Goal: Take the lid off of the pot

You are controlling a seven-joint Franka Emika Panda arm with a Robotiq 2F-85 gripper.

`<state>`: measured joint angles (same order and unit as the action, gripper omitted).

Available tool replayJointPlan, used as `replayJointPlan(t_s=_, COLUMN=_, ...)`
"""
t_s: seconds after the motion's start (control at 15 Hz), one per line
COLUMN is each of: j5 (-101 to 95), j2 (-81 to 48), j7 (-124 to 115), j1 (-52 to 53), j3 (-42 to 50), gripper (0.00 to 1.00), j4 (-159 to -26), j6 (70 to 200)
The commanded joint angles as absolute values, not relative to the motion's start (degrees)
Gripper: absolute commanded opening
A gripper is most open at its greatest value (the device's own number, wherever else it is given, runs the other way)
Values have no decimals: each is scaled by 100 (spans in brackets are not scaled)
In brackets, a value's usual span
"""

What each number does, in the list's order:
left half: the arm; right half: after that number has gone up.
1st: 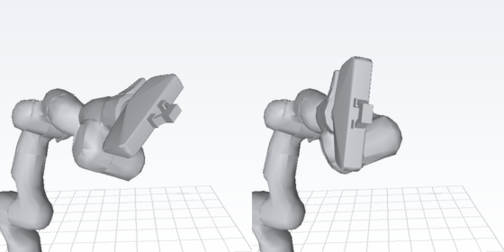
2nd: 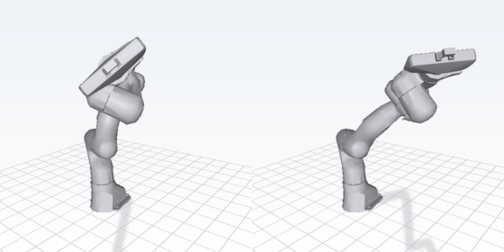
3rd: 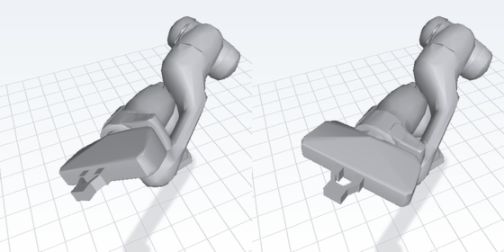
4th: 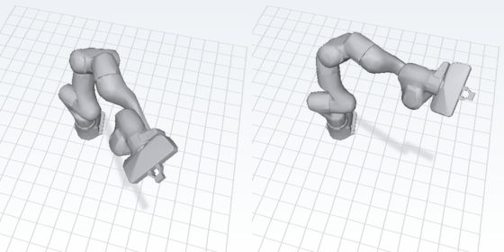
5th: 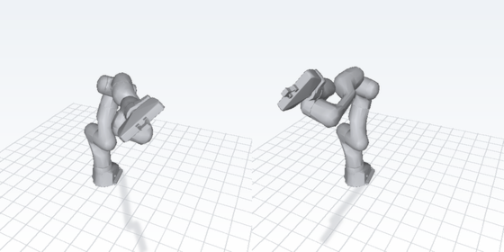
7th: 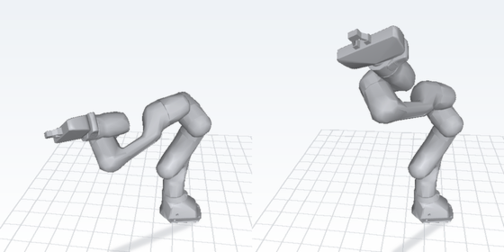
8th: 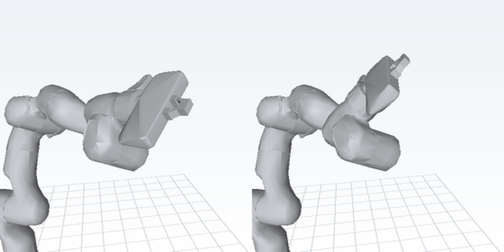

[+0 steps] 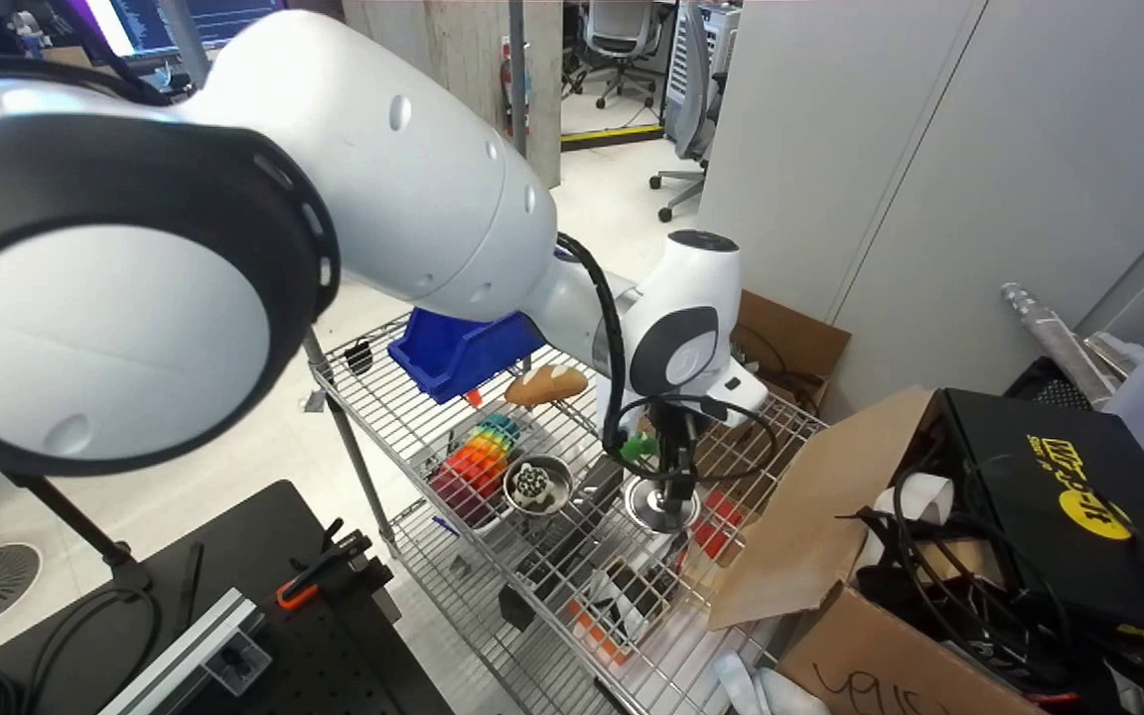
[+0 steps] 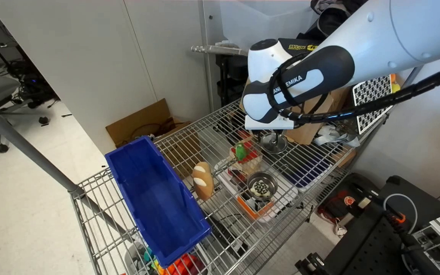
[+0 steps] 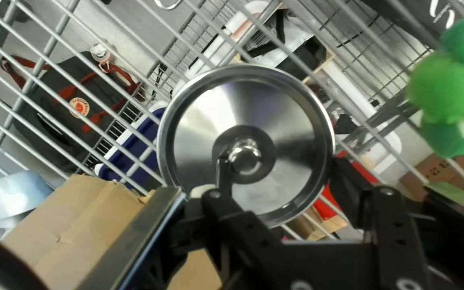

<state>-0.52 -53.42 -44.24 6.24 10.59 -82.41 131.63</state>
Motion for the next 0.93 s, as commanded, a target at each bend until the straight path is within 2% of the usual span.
replayJointPlan(t_s=0.0, j5=40, j2=-5817, j7=-4597, j1=402, j3=1103, gripper=38, j4=-7674, j6=12761)
replayJointPlan(t_s=0.4, j5=76, j2=-6217, j7=-4684, j1=231, j3=1050, gripper=38, j4=-7251, j6=12441)
replayJointPlan(t_s=0.47, j5=79, j2=-6240, j7=-4701, j1=232, j3=1048, gripper=51, j4=-7198, j6=12370)
replayJointPlan(t_s=0.53, j5=94, j2=-6207, j7=-4688, j1=220, j3=1037, gripper=88, j4=-7207, j6=12310)
replayJointPlan(t_s=0.6, j5=100, j2=-6161, j7=-4674, j1=212, j3=1032, gripper=87, j4=-7232, j6=12282)
replayJointPlan(t_s=0.8, j5=180, j2=-5776, j7=-4514, j1=154, j3=970, gripper=99, j4=-7607, j6=12369)
replayJointPlan(t_s=0.87, j5=198, j2=-5616, j7=-4463, j1=140, j3=957, gripper=100, j4=-7747, j6=12414)
